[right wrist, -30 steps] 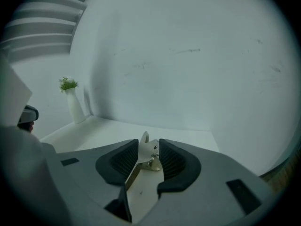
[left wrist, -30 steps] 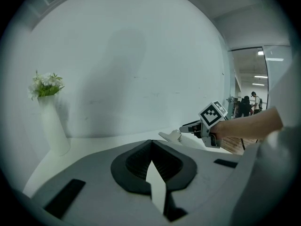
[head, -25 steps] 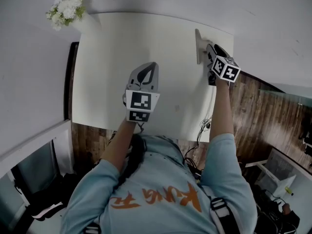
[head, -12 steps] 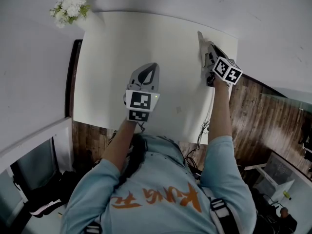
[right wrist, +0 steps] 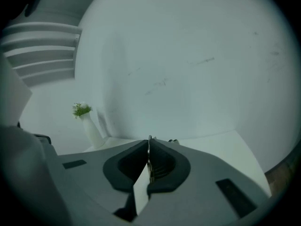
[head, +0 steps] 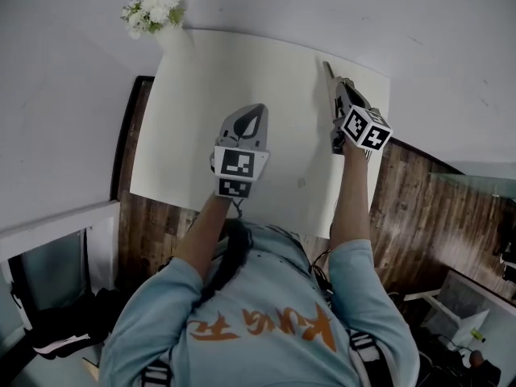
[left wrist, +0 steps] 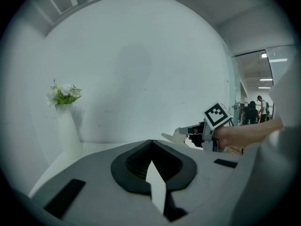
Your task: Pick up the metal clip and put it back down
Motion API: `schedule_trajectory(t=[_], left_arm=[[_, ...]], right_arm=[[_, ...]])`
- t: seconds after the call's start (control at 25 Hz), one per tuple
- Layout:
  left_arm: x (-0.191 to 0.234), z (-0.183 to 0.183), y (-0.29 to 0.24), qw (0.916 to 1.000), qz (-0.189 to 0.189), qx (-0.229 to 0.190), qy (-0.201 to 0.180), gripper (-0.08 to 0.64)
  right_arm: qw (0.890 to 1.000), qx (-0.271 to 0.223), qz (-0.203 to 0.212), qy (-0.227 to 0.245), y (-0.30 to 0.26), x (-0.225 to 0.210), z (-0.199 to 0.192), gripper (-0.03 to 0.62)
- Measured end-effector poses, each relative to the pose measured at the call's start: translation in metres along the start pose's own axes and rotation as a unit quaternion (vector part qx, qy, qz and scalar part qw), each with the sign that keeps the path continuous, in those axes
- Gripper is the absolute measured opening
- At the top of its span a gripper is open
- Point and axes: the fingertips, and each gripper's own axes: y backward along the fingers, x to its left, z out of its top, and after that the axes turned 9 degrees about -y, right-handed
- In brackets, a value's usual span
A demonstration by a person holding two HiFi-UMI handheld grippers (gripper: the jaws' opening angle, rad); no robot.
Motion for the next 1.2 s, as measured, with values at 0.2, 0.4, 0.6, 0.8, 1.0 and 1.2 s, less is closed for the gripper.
schedule_trajectory(t=[0.2, 0.4, 0.6, 0.8, 1.0, 1.2], left_arm=[[-0.002, 0.016, 0.025, 0.9996, 0.008, -0.026, -0.008, 0.017], [0.001, 0.021, 0.038, 0.9994, 0.012, -0.032, 0.009, 0.018], [0.001, 0.033, 0.050, 0.9987, 0.017, -0.047, 0.012, 0.017], [0.007, 0.031, 0.061, 0.9979, 0.026, -0.055, 0.022, 0.017], [-0.003, 0.029, 0.060, 0.9982, 0.016, -0.054, 0.021, 0.017], [0.001, 0.022, 0.058, 0.9985, 0.015, -0.048, 0.019, 0.017]], right_arm=[[0.997, -0.074, 0.008, 0.031, 0.049, 0.054, 0.041, 0.018], [0.989, -0.128, -0.022, 0.069, 0.094, 0.088, 0.053, 0.018], [0.980, -0.150, -0.063, 0.114, 0.145, 0.102, 0.043, 0.018], [0.972, -0.166, -0.098, 0.137, 0.184, 0.094, 0.039, 0.018], [0.970, -0.166, -0.110, 0.138, 0.197, 0.090, 0.031, 0.018], [0.972, -0.162, -0.098, 0.139, 0.185, 0.100, 0.027, 0.018]])
